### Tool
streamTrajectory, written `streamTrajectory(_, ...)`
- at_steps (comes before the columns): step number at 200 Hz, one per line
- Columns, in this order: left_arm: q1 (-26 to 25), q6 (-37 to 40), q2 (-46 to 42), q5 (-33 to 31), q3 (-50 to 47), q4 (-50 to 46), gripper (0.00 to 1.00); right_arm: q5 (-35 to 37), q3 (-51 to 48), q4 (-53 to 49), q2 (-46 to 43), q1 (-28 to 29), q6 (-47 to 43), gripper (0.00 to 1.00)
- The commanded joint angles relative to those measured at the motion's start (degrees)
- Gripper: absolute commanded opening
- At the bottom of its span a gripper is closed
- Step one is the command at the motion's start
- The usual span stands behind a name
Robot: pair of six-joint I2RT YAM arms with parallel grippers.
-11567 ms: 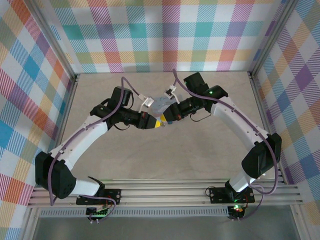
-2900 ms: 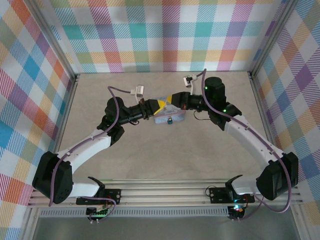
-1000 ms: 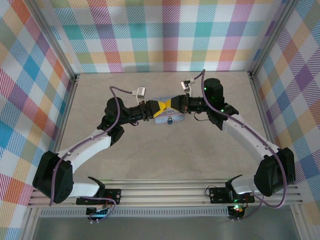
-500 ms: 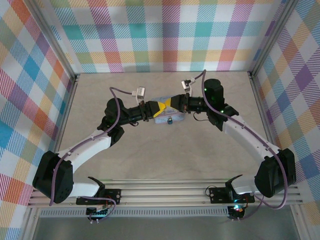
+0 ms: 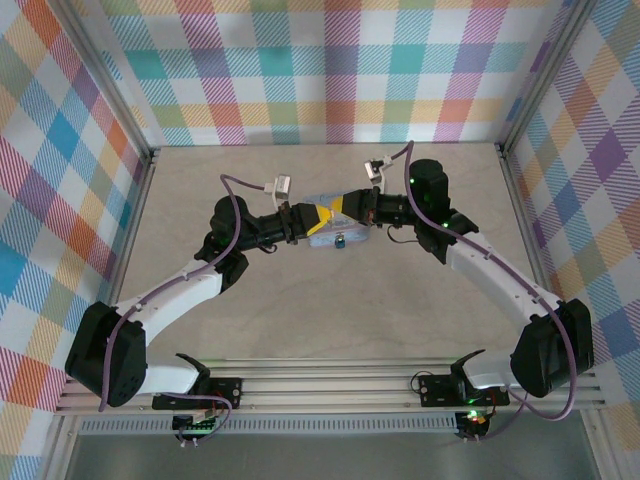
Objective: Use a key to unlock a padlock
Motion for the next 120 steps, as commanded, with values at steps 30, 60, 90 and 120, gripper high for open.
streamTrajectory(30,-0.23,2.03,-0.65,1.41,1.11,0.11,0.04,0.27,-1.72,3.73,-0.35,0.2,1.21,0.0)
streamTrajectory(60,-0.23,5.18,-1.15,1.26,1.52,-3.78,0.0,0.57,-2.31,3.51,0.12,0.21,1.0,0.0)
streamTrajectory(90,0.36,11.32,-2.65,-0.25,1.24,-12.04,0.0,2.75,-1.22,-0.8,0.18,0.03,-1.09,0.33)
streamTrajectory(120,1.33,19.19,-4.24,-1.24,0.93,-21.74,0.0,9.53,2.32,-13.68,1.15,-0.41,-7.56,0.49)
